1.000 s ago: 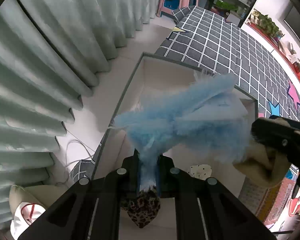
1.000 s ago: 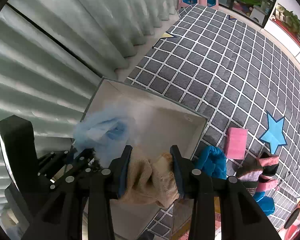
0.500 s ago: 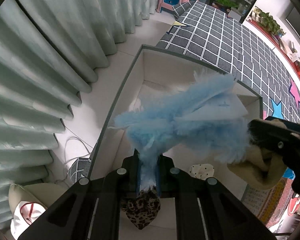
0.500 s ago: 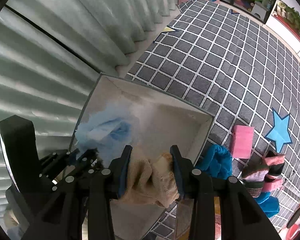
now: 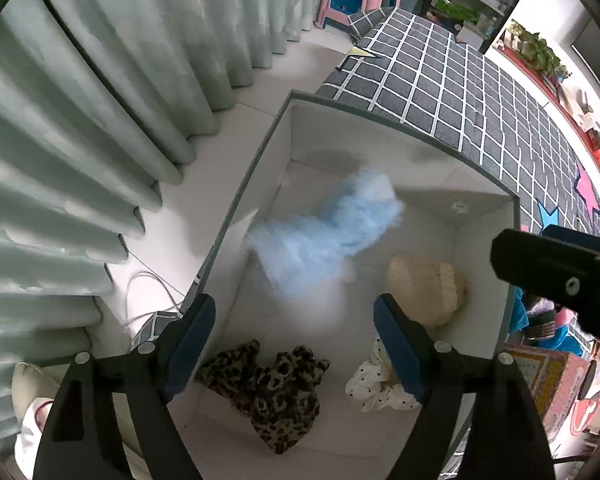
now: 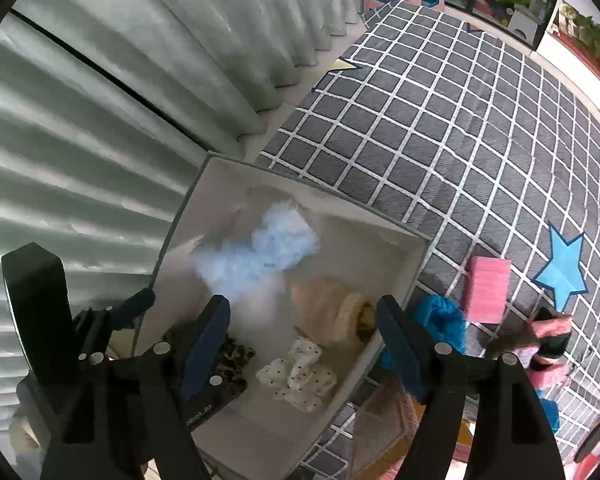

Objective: Organize soft objects
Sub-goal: 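Open both grippers to drop the items into the white box, then move both grippers back toward the remaining items on the table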

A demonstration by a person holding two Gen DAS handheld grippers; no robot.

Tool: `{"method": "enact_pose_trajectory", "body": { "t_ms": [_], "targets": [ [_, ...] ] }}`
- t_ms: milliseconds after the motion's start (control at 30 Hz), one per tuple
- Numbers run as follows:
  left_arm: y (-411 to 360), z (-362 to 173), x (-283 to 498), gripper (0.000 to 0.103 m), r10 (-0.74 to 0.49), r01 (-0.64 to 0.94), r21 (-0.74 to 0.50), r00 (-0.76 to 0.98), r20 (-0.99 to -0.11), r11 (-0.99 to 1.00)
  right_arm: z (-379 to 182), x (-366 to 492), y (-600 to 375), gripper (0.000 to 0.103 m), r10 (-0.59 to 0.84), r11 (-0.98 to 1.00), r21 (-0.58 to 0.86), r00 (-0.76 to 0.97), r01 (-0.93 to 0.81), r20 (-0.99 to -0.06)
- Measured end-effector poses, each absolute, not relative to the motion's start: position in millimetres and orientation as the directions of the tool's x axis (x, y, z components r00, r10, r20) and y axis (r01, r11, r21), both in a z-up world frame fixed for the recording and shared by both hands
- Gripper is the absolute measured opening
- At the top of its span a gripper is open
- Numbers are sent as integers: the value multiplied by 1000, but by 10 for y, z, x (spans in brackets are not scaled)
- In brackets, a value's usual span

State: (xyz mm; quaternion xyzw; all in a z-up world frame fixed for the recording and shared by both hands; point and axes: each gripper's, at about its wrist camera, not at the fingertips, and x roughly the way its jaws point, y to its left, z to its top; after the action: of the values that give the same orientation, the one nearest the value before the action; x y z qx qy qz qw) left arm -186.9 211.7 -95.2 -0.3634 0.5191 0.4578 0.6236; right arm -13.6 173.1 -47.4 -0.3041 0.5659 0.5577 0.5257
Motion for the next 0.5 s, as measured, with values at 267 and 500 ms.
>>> {"method": "enact_pose_trajectory", "body": {
  "t_ms": [267,500],
  "targets": [
    [2056,-894,-1789,94,106,-934,-97,142,-984,343,-331,84,1564,103,256,229,322,-262,-919,-930],
    [2025,-627,-1538,103,96,-909,-183,234,-967,374,-179,591,1198,103,280,317,343,-258,-884,-925]
  ]
}}
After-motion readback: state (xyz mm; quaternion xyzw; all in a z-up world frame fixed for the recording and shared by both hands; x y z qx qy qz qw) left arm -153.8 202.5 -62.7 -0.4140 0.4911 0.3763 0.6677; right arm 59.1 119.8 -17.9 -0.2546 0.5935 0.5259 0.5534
